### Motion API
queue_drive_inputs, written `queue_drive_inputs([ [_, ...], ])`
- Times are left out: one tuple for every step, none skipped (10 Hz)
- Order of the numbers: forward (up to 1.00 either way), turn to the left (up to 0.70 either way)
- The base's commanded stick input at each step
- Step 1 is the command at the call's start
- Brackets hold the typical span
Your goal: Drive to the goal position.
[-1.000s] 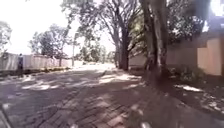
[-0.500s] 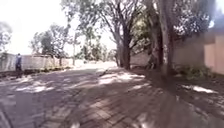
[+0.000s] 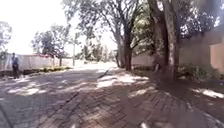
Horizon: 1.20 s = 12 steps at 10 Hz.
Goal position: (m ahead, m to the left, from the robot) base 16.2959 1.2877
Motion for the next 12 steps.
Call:
queue_drive_inputs([
  [0.7,0.0],
  [0.7,0.0],
  [0.7,-0.02],
  [0.7,-0.17],
  [0.7,-0.32],
  [0.7,-0.22],
  [0.7,-0.05],
  [0.7,0.0],
  [0.7,0.0],
  [0.7,0.0],
  [0.7,0.0],
  [0.7,-0.04],
])
